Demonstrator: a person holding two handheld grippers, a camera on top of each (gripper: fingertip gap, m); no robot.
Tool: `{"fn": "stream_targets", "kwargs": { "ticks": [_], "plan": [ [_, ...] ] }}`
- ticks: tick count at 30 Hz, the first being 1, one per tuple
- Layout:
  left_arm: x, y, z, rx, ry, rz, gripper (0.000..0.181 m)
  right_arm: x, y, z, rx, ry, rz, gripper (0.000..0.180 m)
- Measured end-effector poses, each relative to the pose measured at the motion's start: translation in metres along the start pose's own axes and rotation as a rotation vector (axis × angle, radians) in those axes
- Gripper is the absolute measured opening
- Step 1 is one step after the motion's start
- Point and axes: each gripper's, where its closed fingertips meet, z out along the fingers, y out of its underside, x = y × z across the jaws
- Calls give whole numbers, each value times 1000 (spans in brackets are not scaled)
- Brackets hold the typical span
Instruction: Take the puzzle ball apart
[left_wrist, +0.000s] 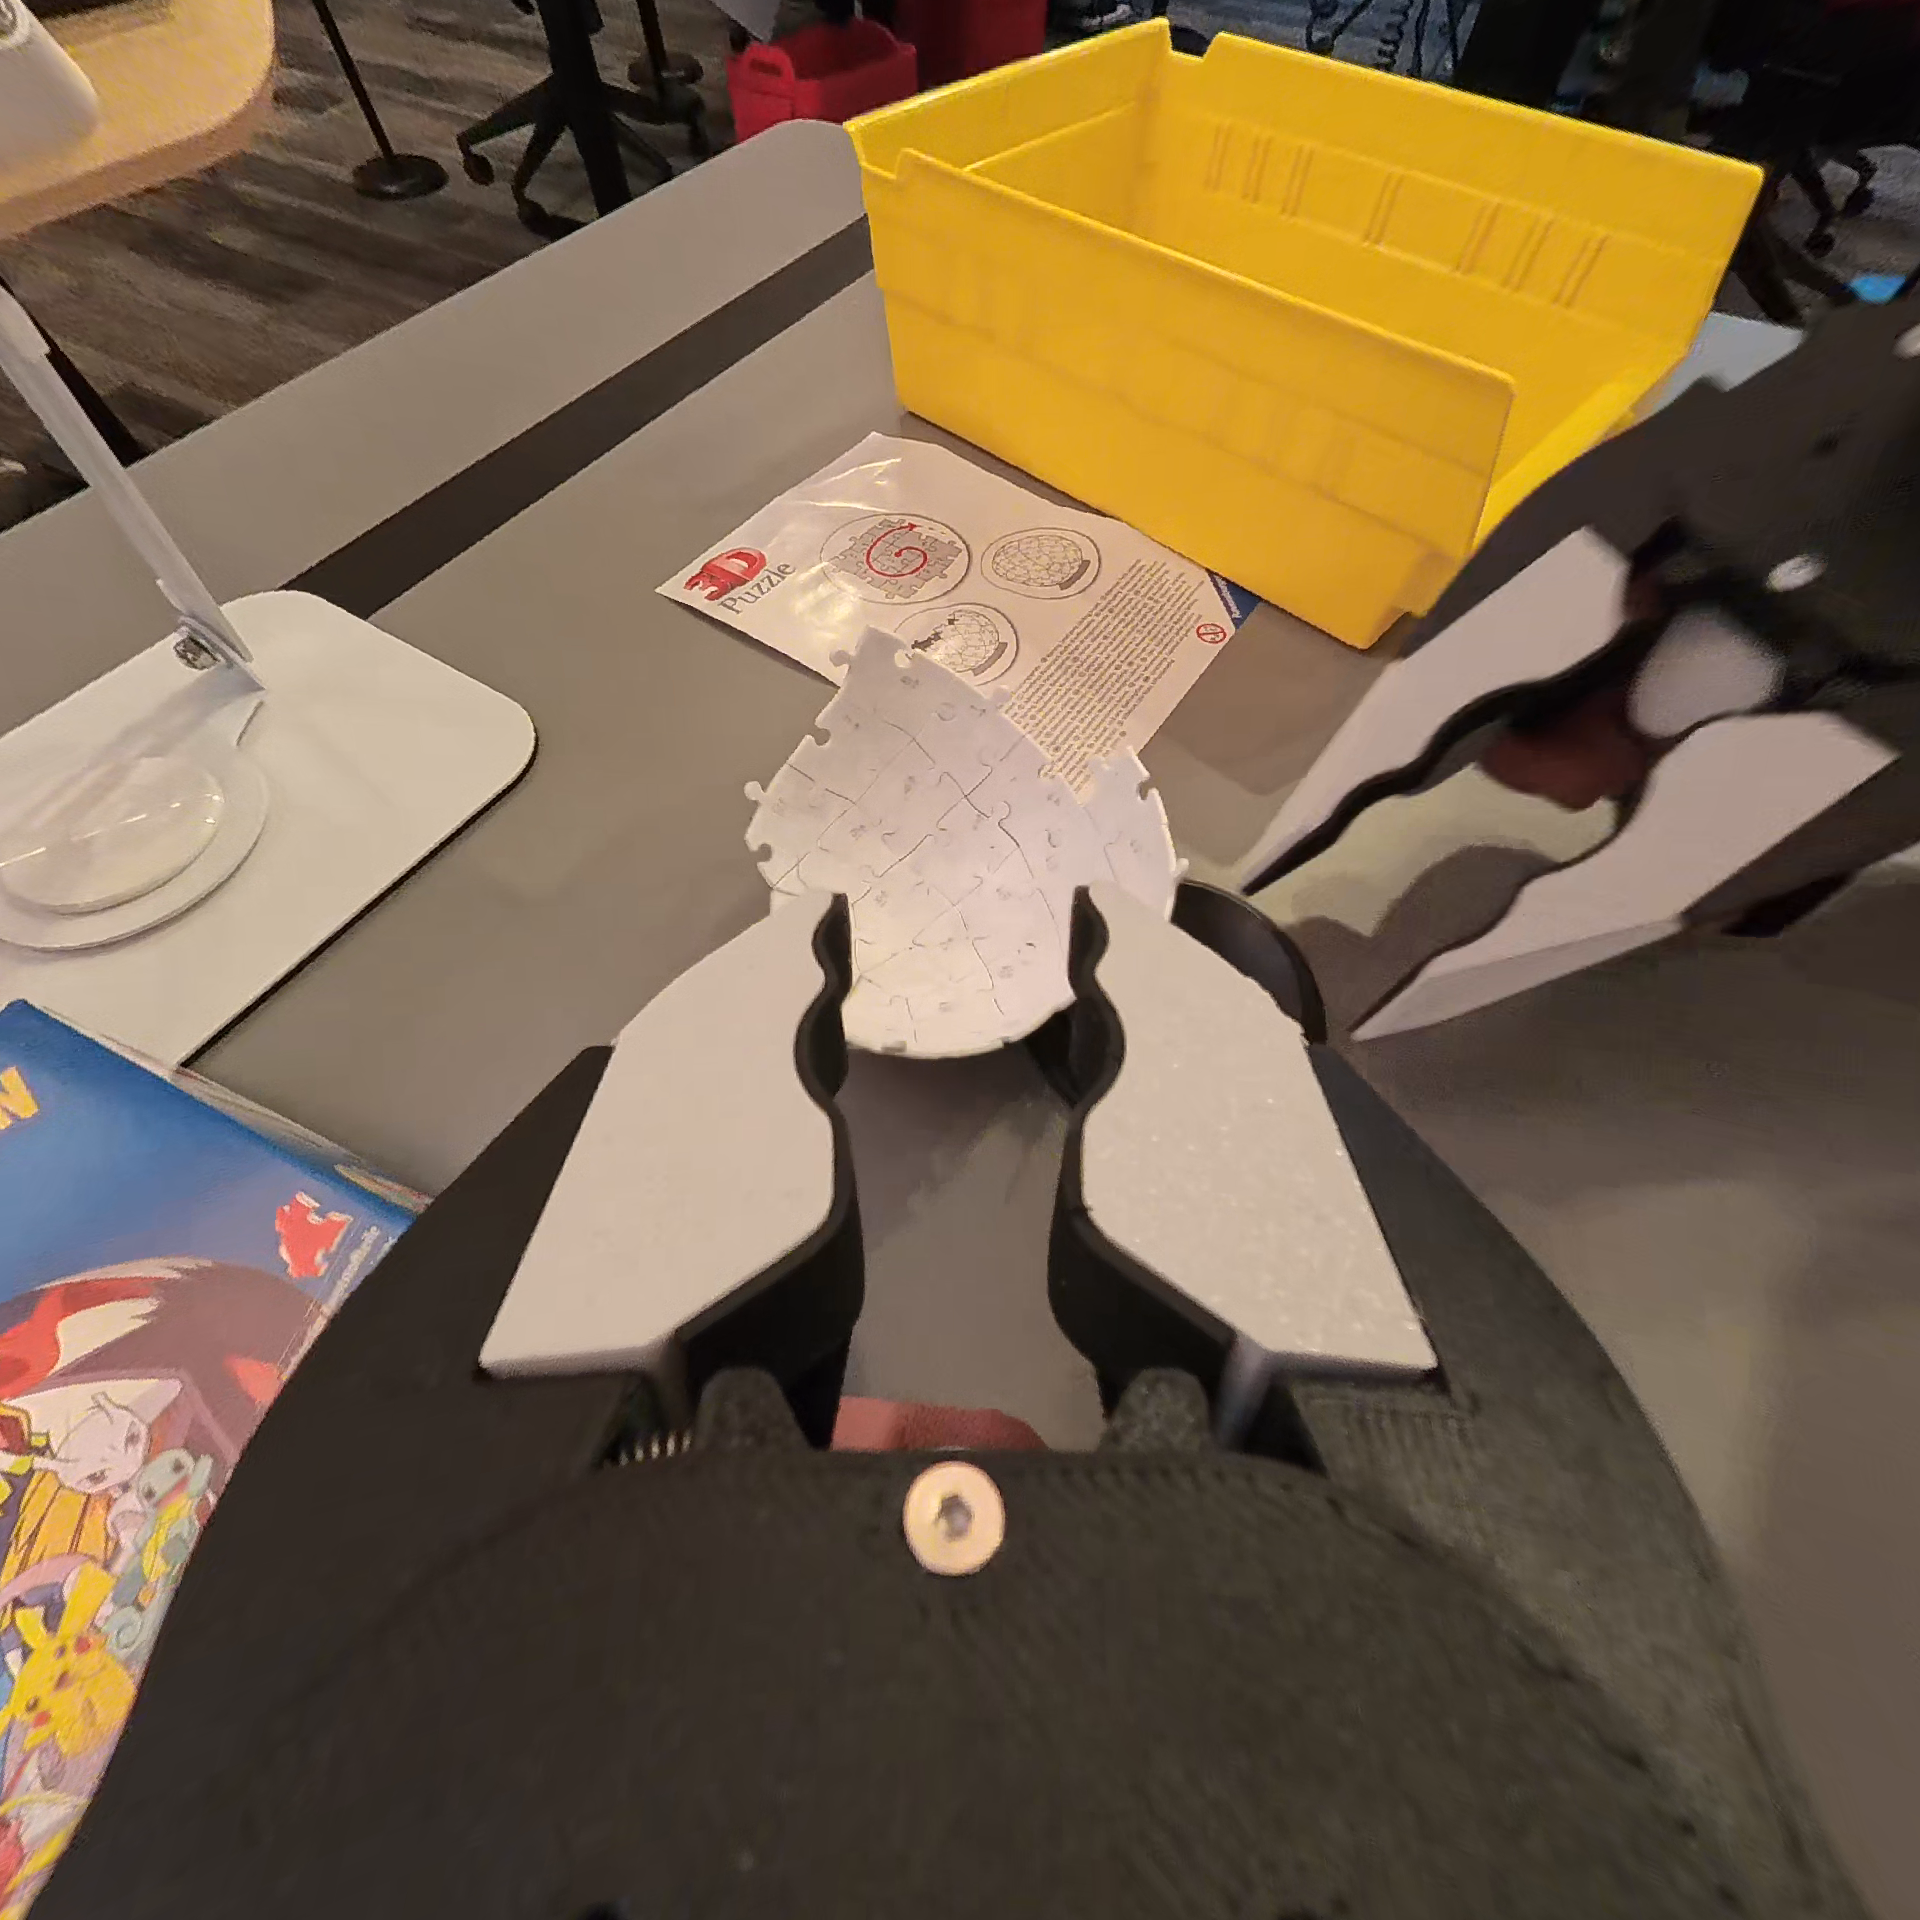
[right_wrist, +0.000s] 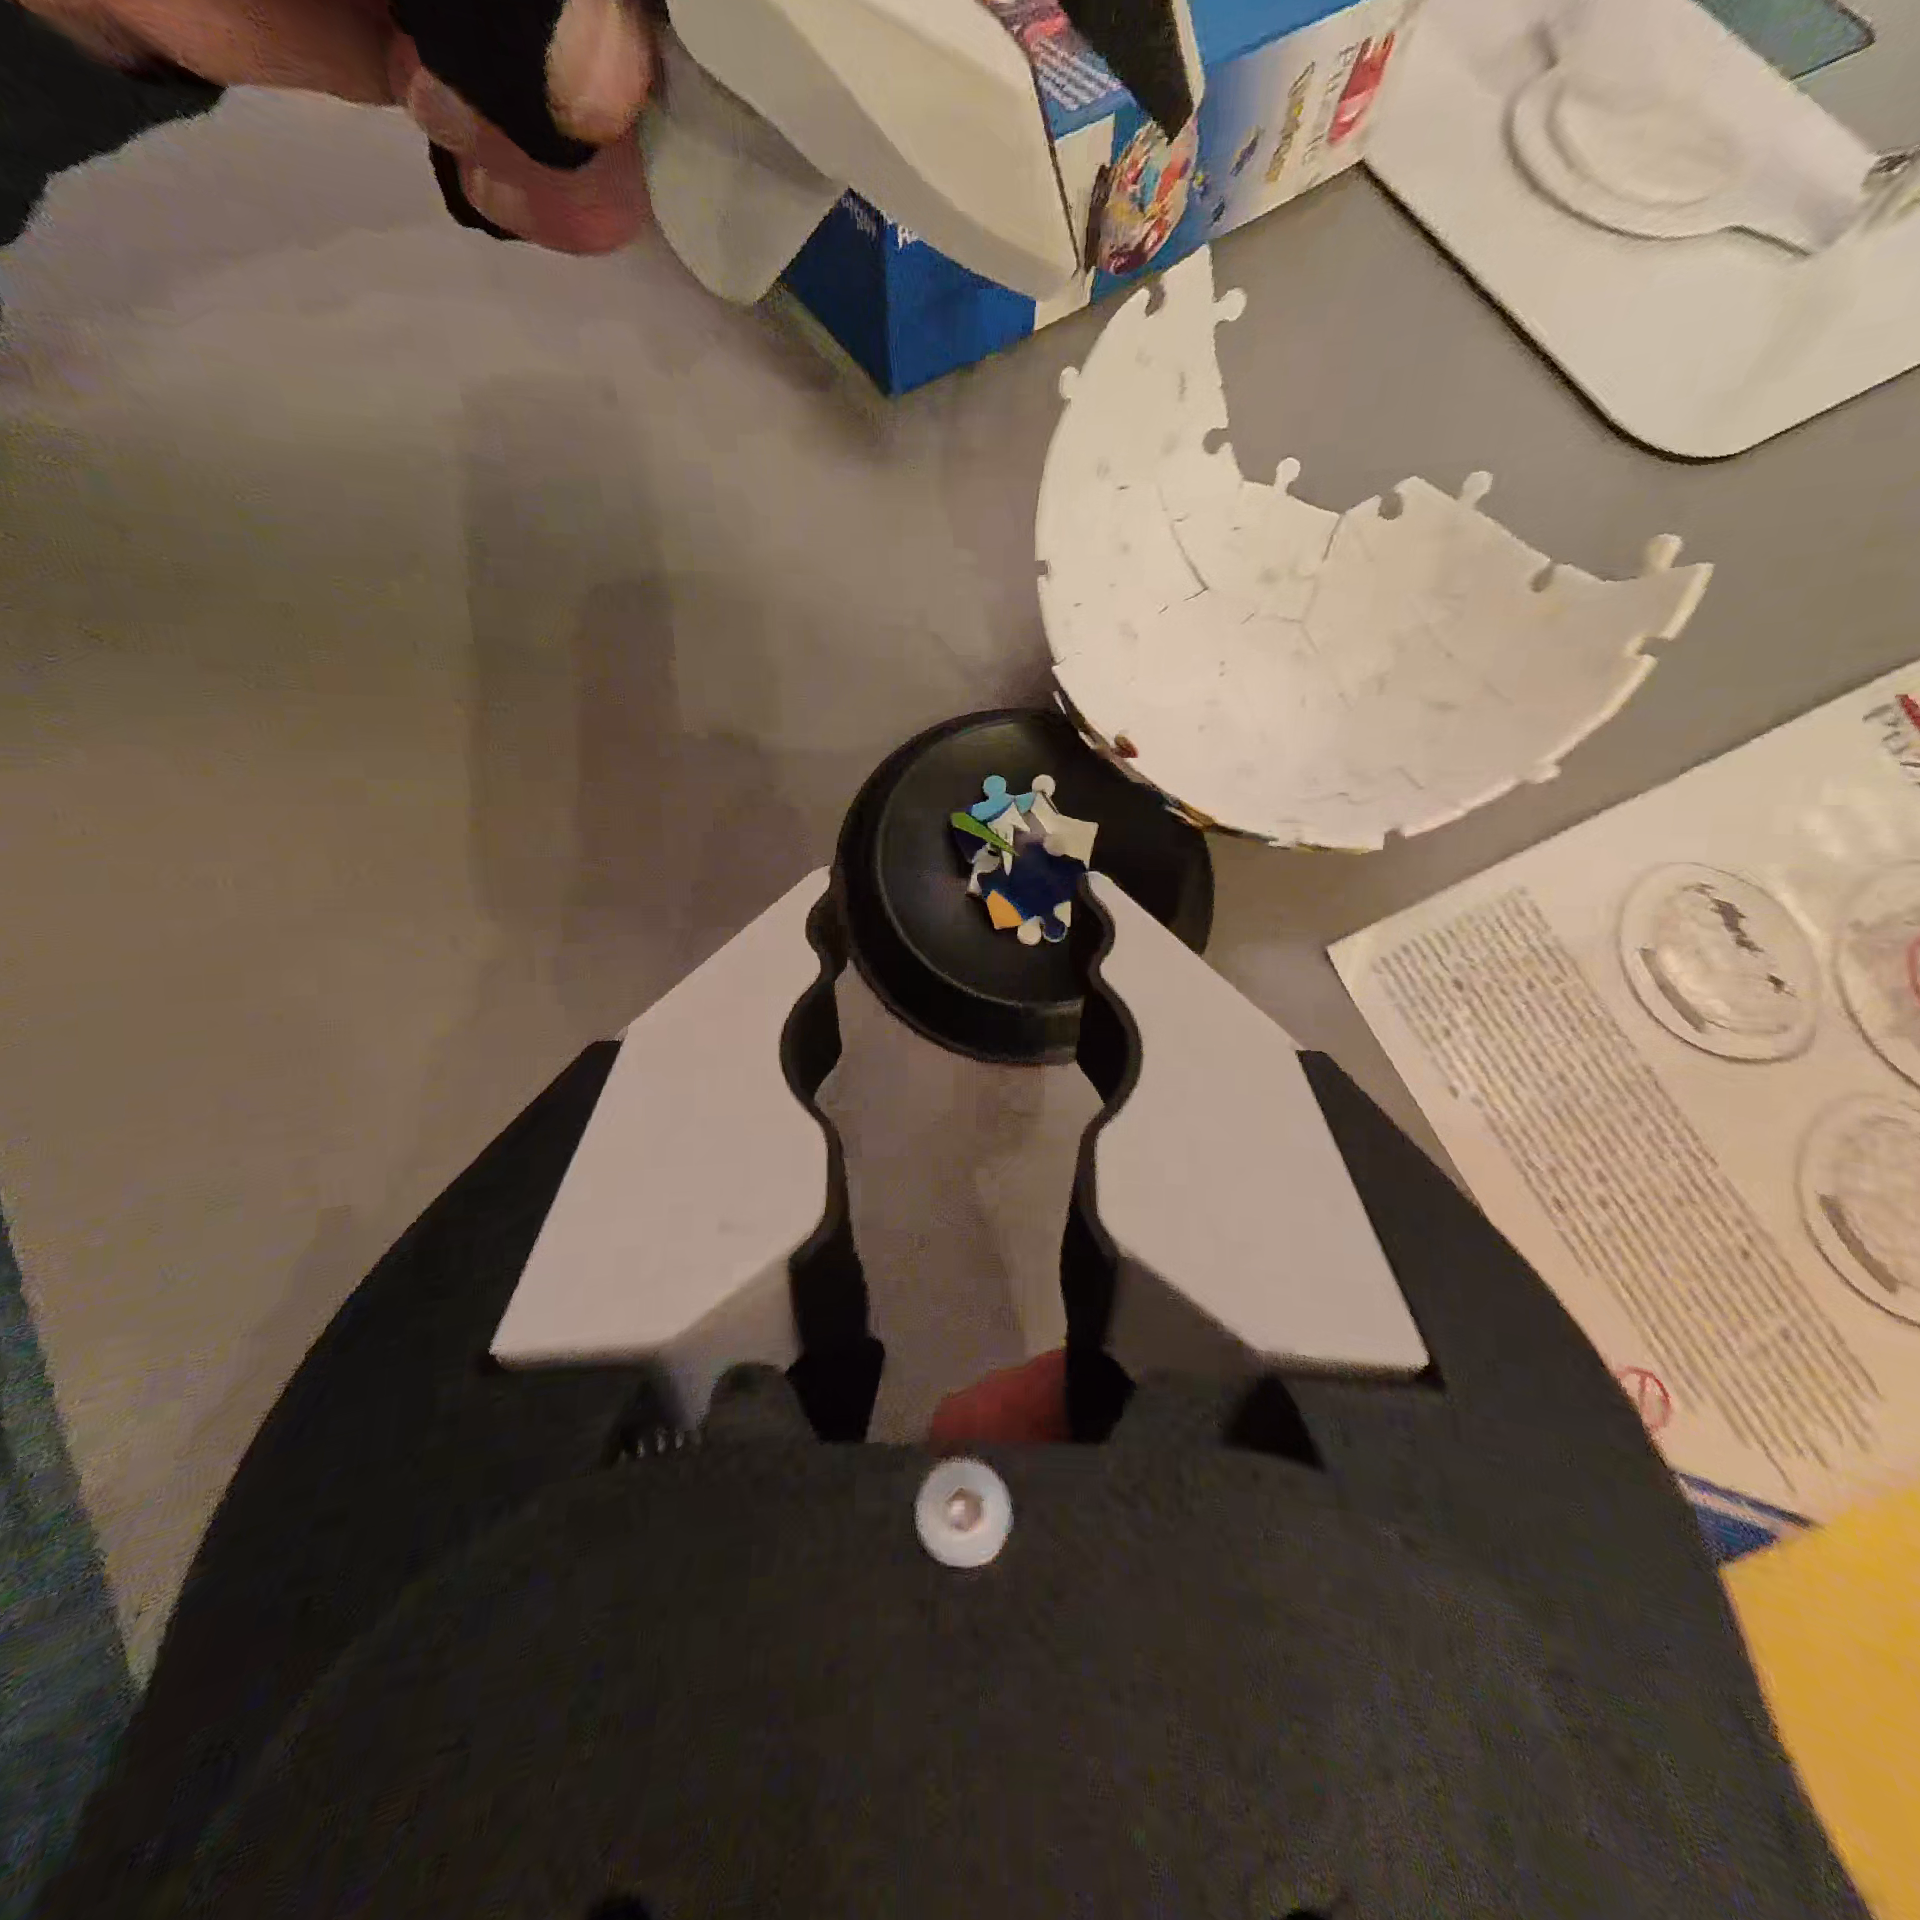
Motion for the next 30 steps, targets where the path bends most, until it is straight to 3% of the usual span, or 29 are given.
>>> {"fn": "stream_targets", "kwargs": {
  "ticks": [5,9,14,18,22,25,30],
  "plan": [
    [1,4,-5,19,0,-11,39,3,7,28,-33,-33,9,46],
    [1,7,-3,24,6,-21,38,-2,5,28,-21,-79,42,15],
    [3,8,-2,19,6,-7,38,-8,1,19,21,-89,50,0],
    [3,7,-3,24,-2,-1,38,-11,-7,6,82,-88,50,0],
    [1,7,-4,22,-17,11,37,3,-26,-36,200,-63,107,0],
    [-1,8,-5,18,-22,8,37,42,-32,-89,270,65,138,0],
    [-4,6,-5,29,-22,-9,37,128,1,-169,287,345,280,0]
  ]
}}
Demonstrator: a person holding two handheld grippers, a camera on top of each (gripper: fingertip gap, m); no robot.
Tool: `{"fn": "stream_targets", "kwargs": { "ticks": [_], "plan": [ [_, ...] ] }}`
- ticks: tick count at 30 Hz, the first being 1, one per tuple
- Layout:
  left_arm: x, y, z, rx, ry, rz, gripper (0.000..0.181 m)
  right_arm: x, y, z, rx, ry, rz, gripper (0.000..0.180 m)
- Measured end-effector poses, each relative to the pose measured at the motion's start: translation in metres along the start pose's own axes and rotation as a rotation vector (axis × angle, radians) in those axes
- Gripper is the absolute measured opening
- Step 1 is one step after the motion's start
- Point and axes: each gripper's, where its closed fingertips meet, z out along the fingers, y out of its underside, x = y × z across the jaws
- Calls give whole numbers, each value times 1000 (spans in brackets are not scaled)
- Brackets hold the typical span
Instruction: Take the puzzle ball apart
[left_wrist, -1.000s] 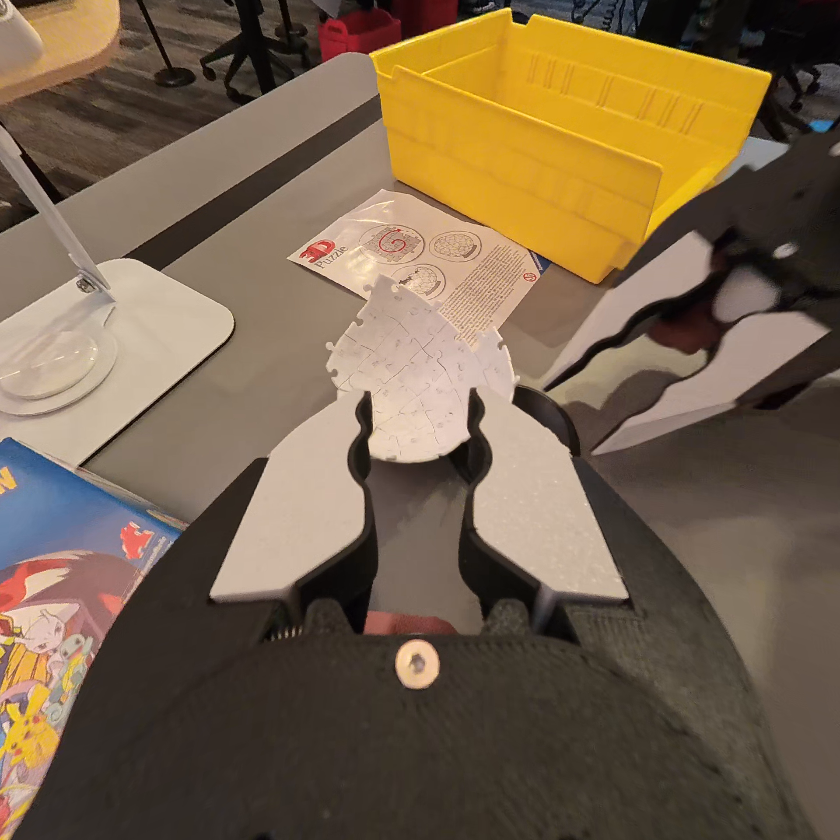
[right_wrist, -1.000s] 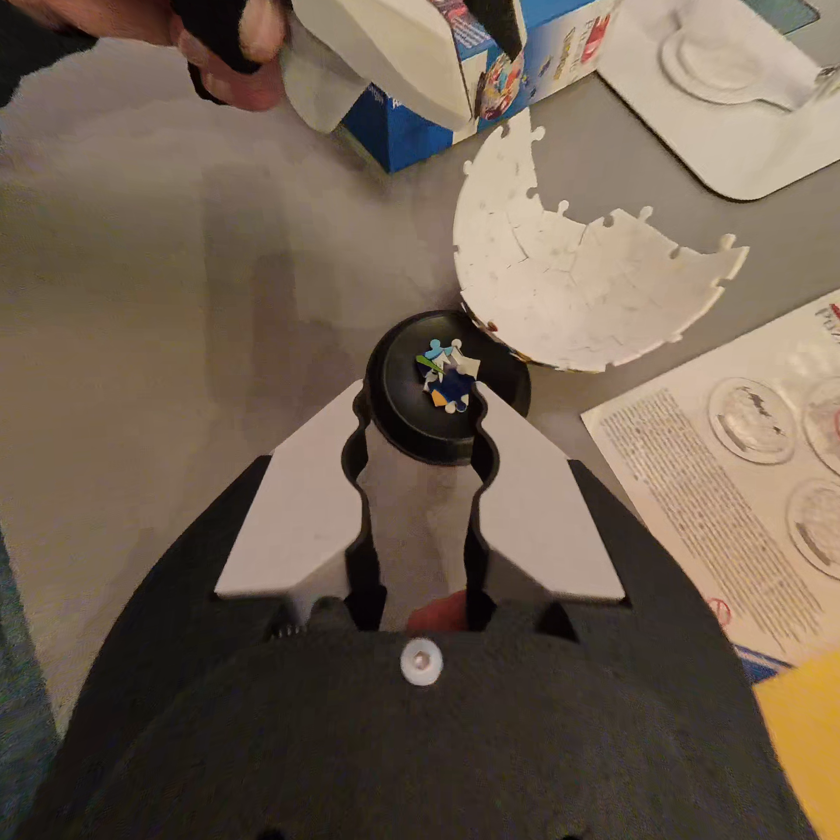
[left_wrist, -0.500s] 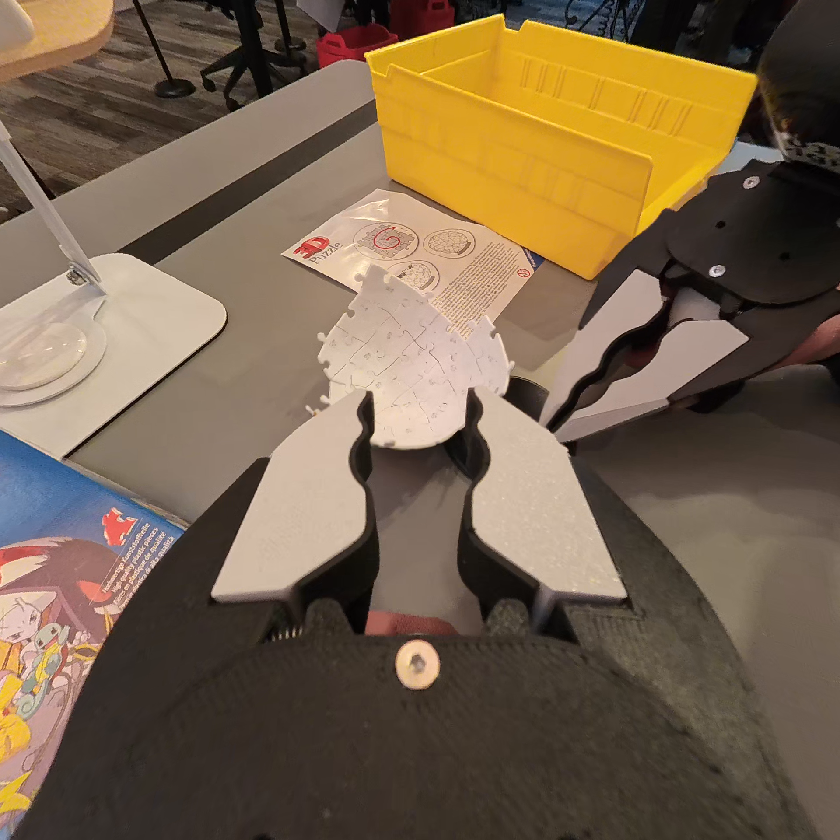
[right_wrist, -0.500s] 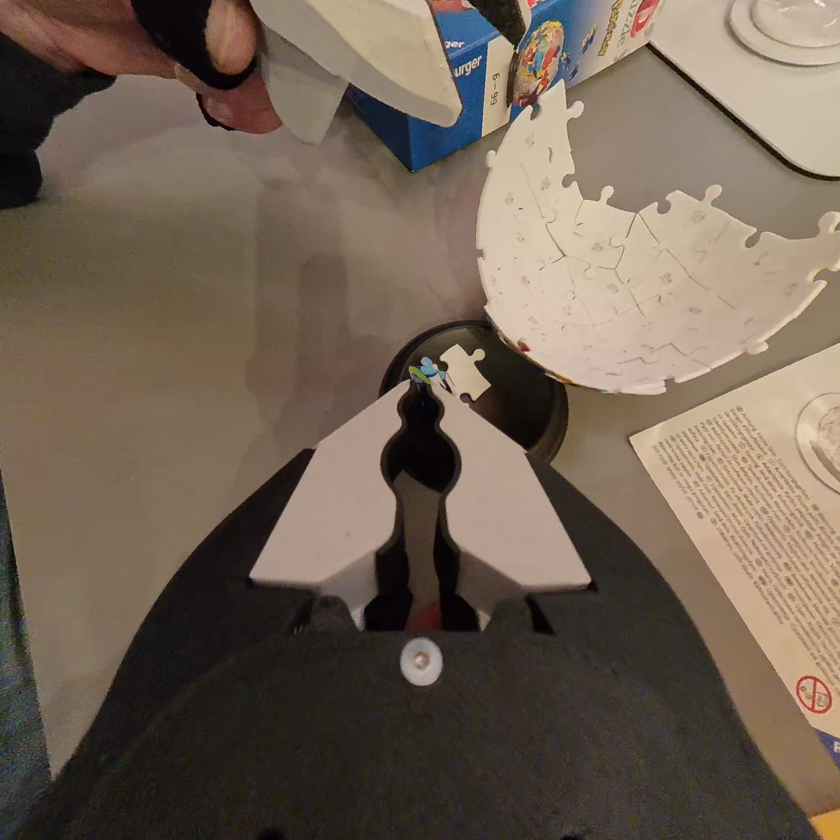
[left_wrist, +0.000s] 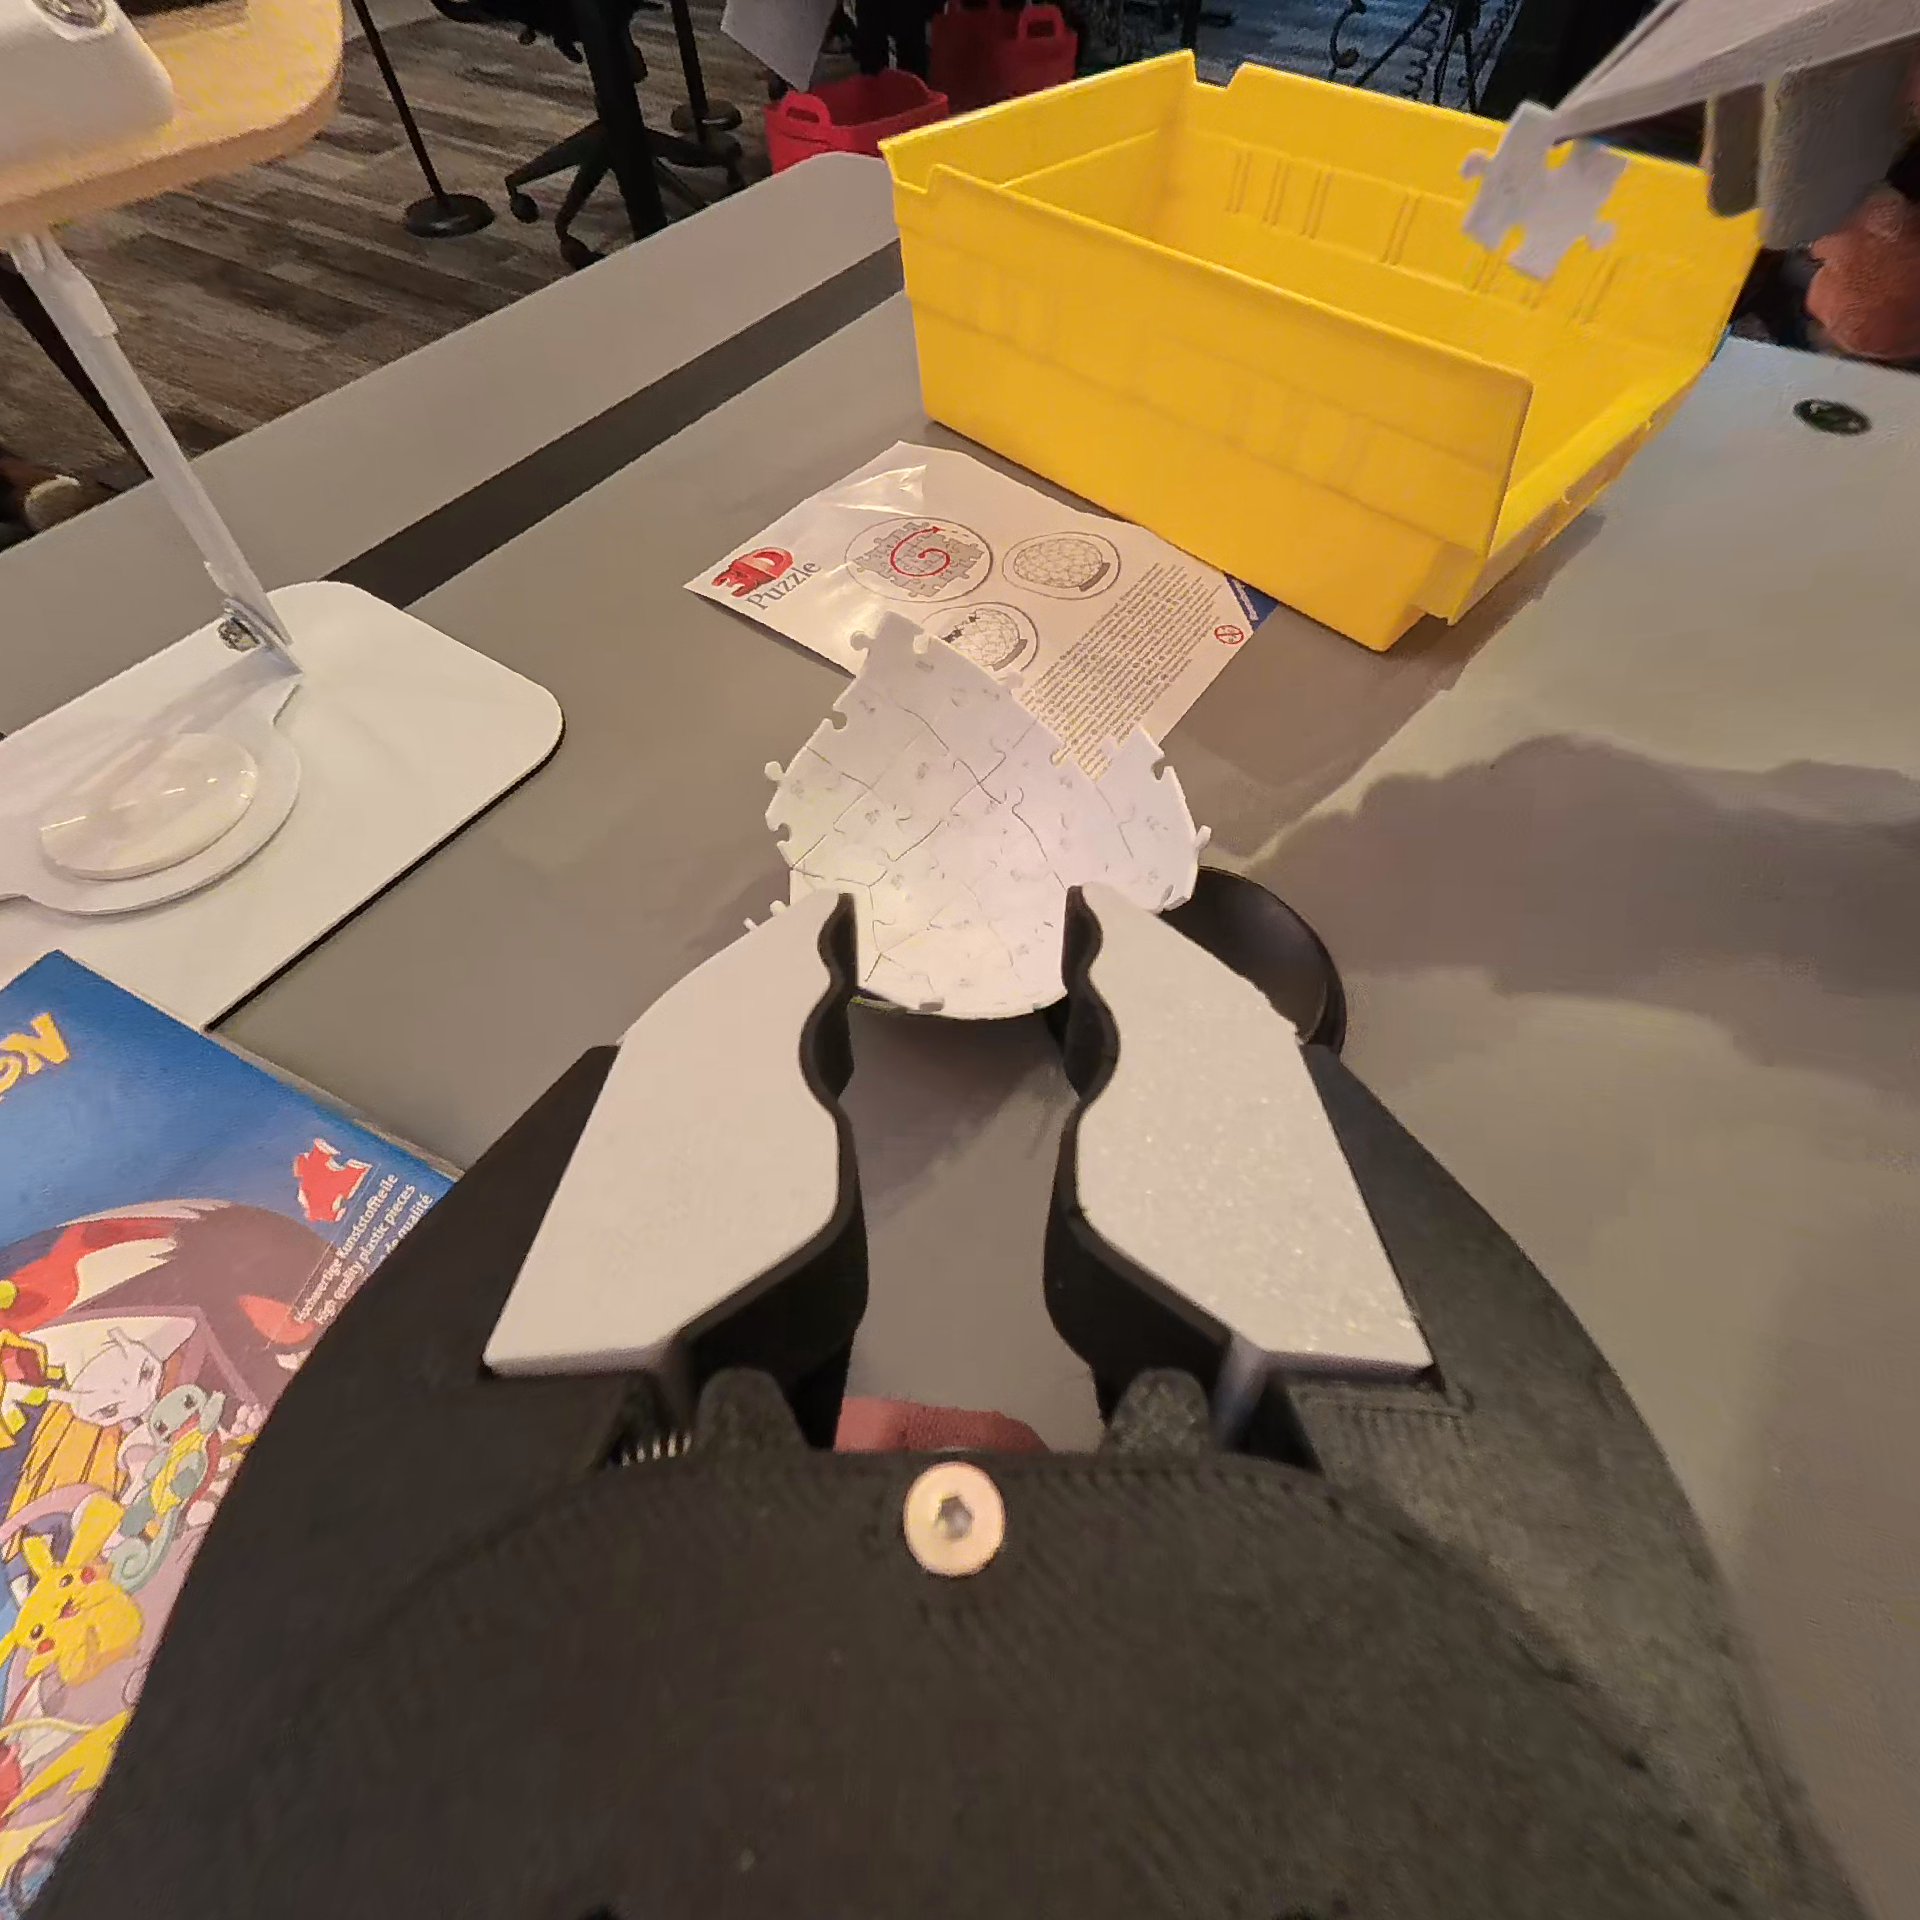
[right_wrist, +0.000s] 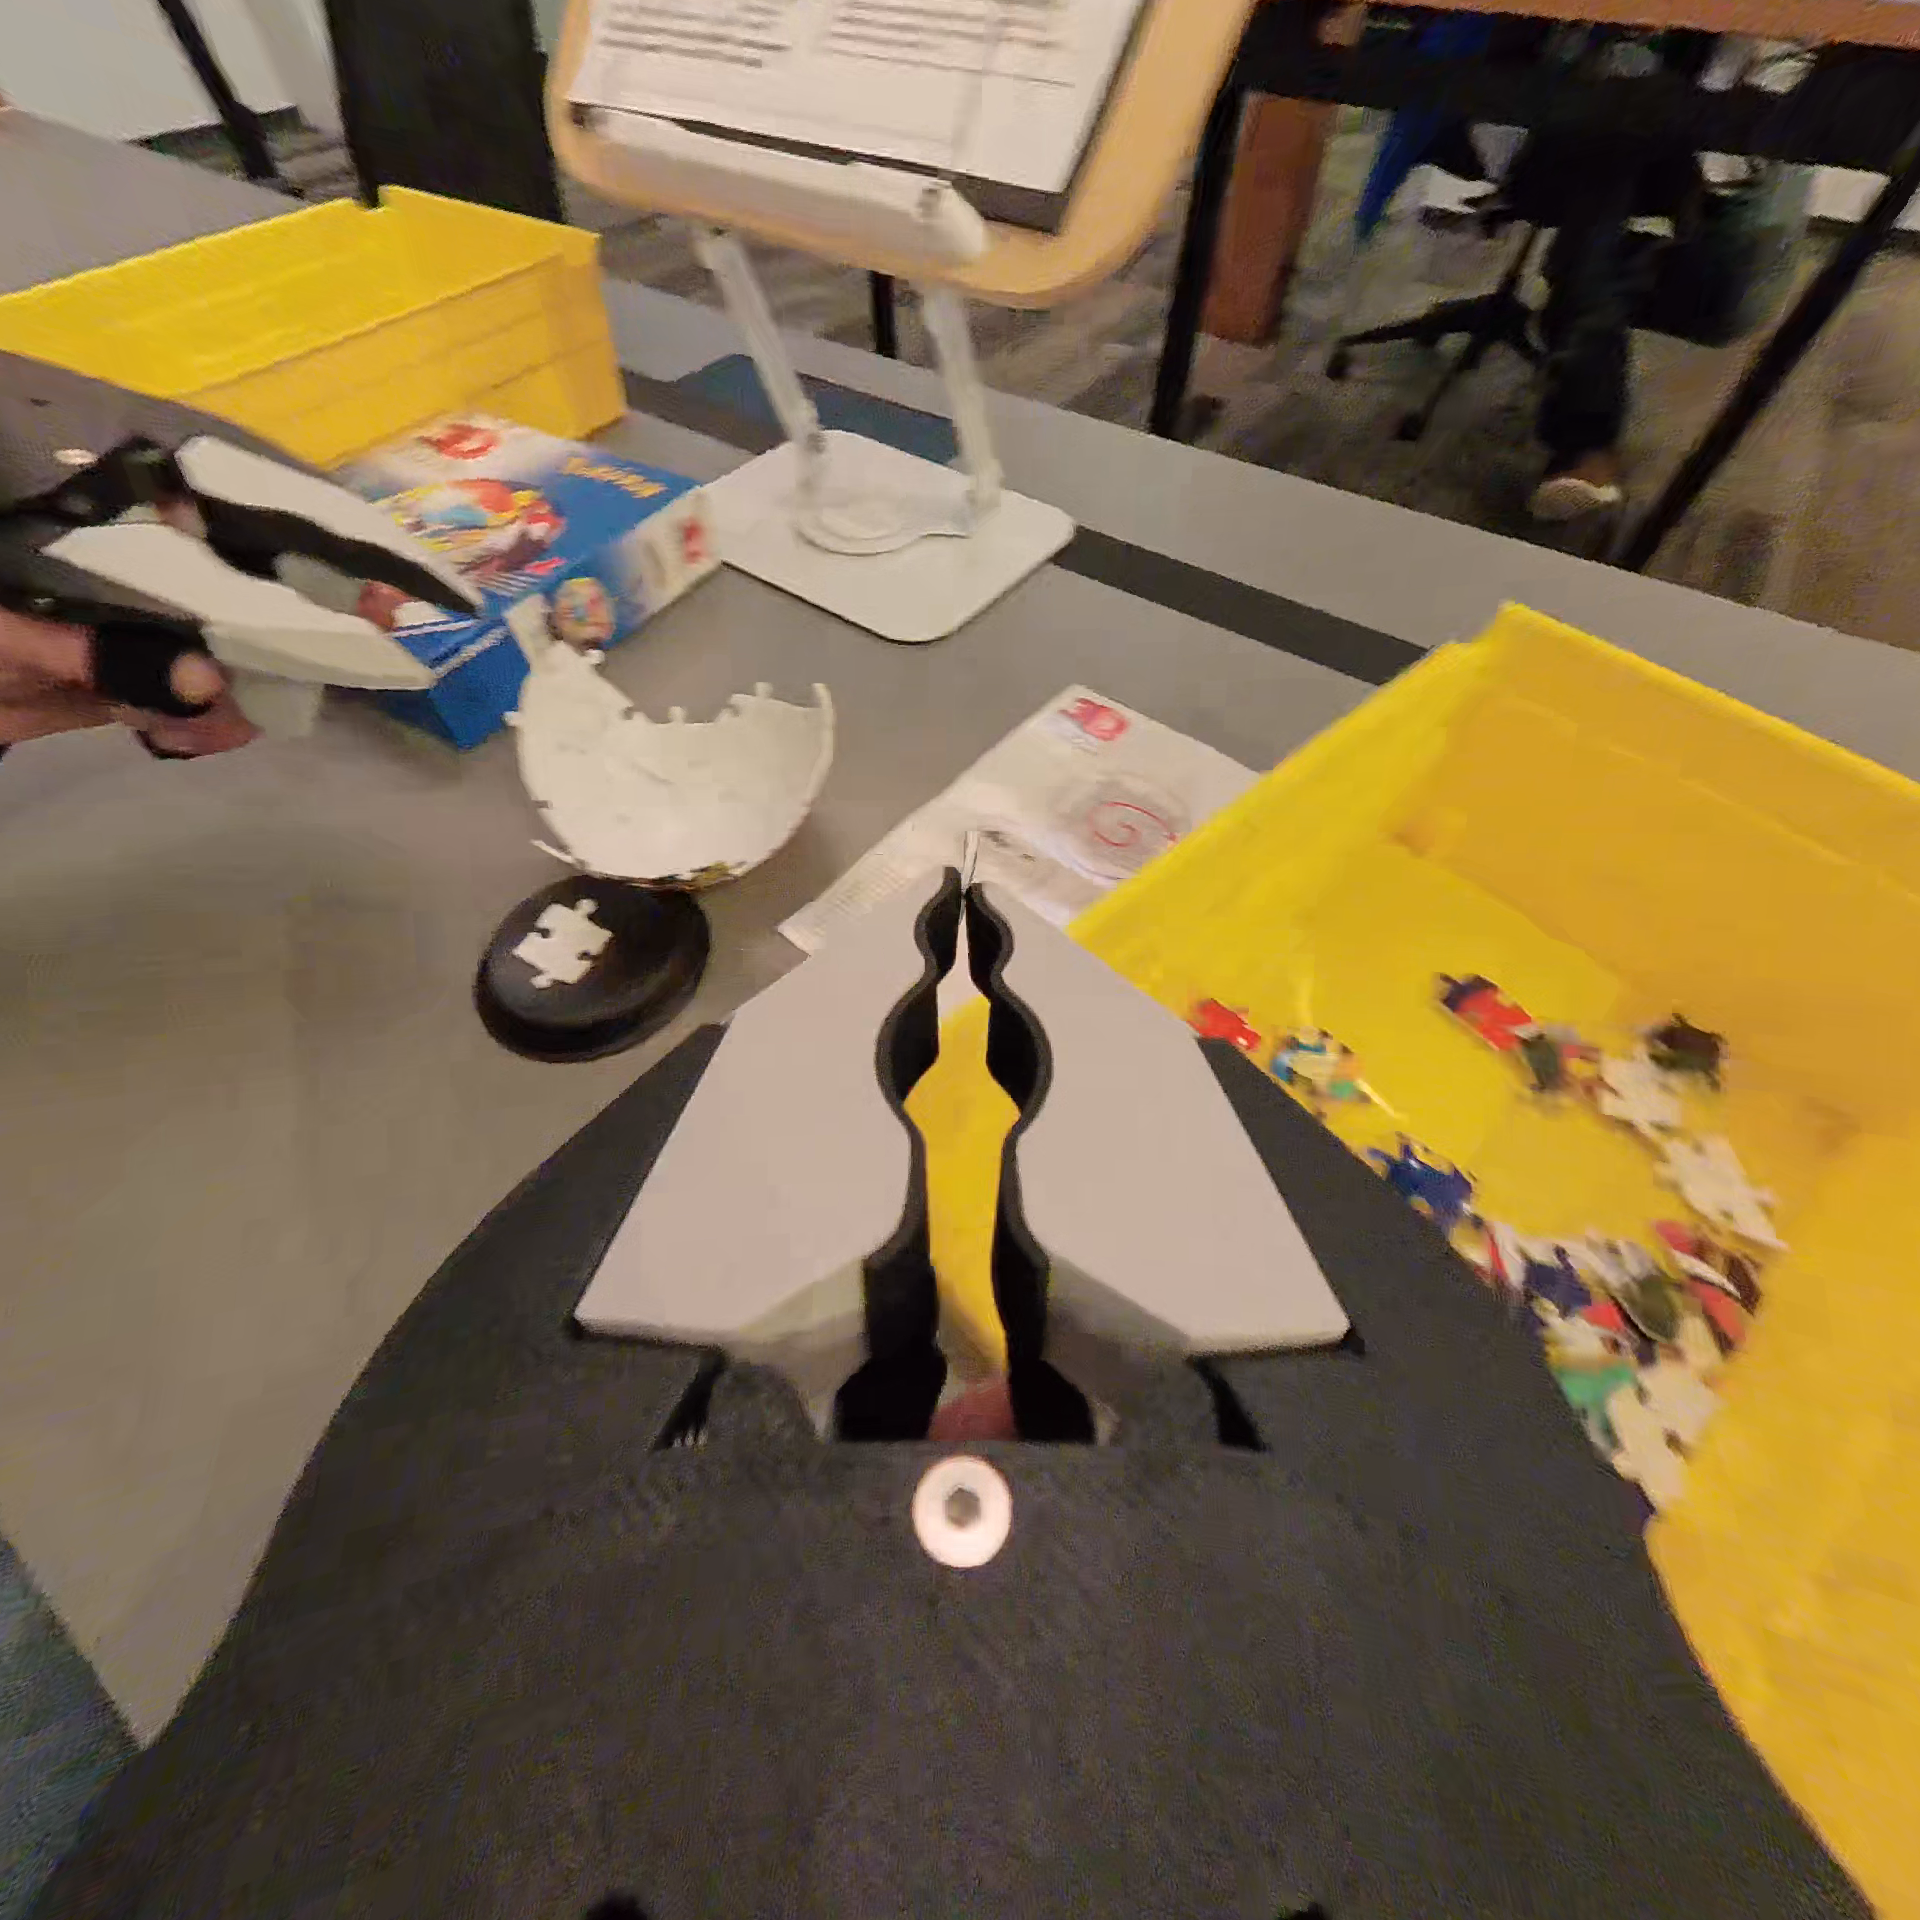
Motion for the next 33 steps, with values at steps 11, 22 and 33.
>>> {"fn": "stream_targets", "kwargs": {
  "ticks": [11,22,33],
  "plan": [
    [-2,5,5,-31,-5,-5,37,-45,18,7,-79,-65,-173,24],
    [0,6,5,-29,-3,-6,39,-178,103,127,-346,-409,-303,48],
    [-7,9,3,-21,-11,-22,39,-184,98,118,-288,-385,-338,9]
  ]
}}
